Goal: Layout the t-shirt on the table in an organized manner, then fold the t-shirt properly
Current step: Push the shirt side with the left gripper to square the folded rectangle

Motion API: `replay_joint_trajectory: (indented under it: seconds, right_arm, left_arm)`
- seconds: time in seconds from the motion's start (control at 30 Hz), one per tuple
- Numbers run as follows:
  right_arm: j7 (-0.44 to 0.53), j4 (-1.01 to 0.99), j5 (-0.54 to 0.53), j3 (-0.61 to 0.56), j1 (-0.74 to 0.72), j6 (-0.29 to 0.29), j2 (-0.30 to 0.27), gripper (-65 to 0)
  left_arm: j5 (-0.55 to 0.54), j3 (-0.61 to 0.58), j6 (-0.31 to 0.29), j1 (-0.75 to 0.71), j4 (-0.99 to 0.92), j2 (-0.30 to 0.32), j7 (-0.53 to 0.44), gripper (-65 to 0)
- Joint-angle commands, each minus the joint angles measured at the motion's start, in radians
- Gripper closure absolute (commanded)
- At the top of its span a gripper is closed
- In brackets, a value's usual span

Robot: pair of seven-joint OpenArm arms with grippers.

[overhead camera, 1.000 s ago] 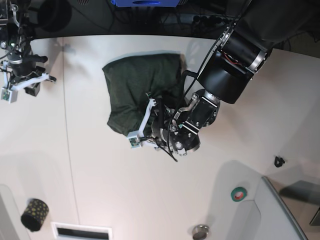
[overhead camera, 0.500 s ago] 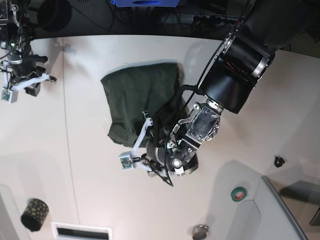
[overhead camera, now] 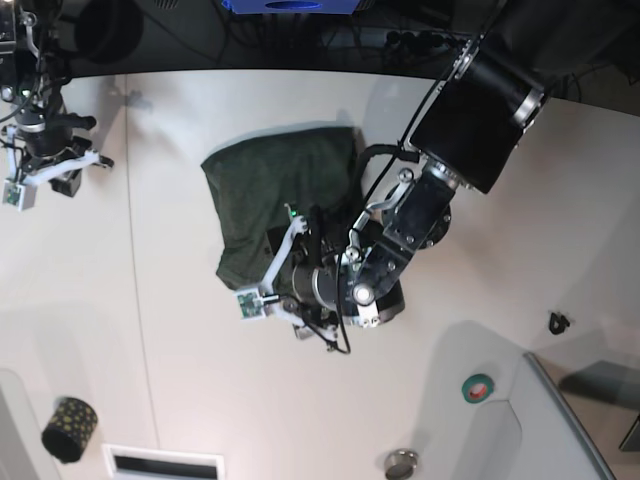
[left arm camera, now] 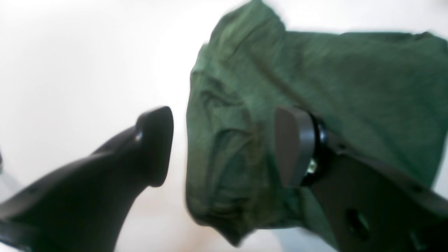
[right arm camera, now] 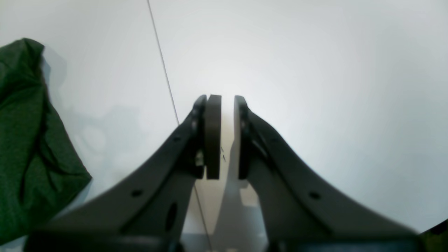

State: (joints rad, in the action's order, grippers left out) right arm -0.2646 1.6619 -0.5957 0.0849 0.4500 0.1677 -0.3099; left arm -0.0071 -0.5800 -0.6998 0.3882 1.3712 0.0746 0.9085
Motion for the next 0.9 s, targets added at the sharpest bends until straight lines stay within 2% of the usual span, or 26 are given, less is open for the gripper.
replay_joint_trajectory:
  seconds: [0.0, 0.07, 0.1, 0.17, 0.27, 0.37, 0.5, 0.6, 0.73, 0.87]
  right_arm:
    - [0.023, 0.016, 0.006, 0.002, -0.001, -0.004, -0.016, -5.3]
    - [0.023, 0.025, 0.007, -0.024, 0.000, -0.069, -0.016, -0.2]
    - [0.023, 0.034, 0.009, -0.035, 0.000, -0.109, -0.016, 0.0]
    - [0.023, 0.048, 0.012, -0.055, 0.000, -0.150, -0.011, -0.8]
    - [0.023, 0.048, 0.012, -0.096, -0.020, -0.150, -0.011, -0.8]
    - [0.023, 0.042, 0.012, -0.119, -0.032, -0.150, -0.011, -0.8]
    - [0.023, 0.040, 0.012, -0.139, -0.050, -0.150, -0.011, -0.8]
    - [0.023, 0.040, 0.012, -0.144, -0.066, -0.150, -0.010, -0.8]
    - [0.023, 0.040, 0.012, -0.144, -0.066, -0.150, -0.010, -0.8]
    - [0.023, 0.040, 0.012, -0.138, -0.059, -0.150, -0.010, -0.8]
  left_arm:
    - [-0.003, 0.008, 0.002, -0.004, 0.052, 0.001, 0.005, -31.8]
    - [-0.004, 0.019, 0.002, -0.059, 0.130, 0.035, 0.016, -8.6]
    - [-0.004, 0.036, 0.002, -0.085, 0.164, 0.052, 0.016, 0.0]
    - [-0.004, 0.110, 0.002, -0.151, 0.234, 0.078, 0.016, 0.0]
    - [-0.003, 0.248, 0.002, -0.249, 0.307, 0.106, 0.016, 0.0]
    - [-0.003, 0.317, 0.002, -0.317, 0.325, 0.146, 0.014, 0.0]
    - [-0.003, 0.328, 0.002, -0.358, 0.261, 0.182, 0.004, 0.0]
    - [-0.003, 0.326, 0.002, -0.363, 0.175, 0.179, -0.084, 0.0]
    - [-0.003, 0.328, 0.006, -0.343, 0.115, 0.166, -0.134, 0.0]
    - [-0.003, 0.328, 0.061, -0.275, 0.046, 0.158, -0.142, 0.0]
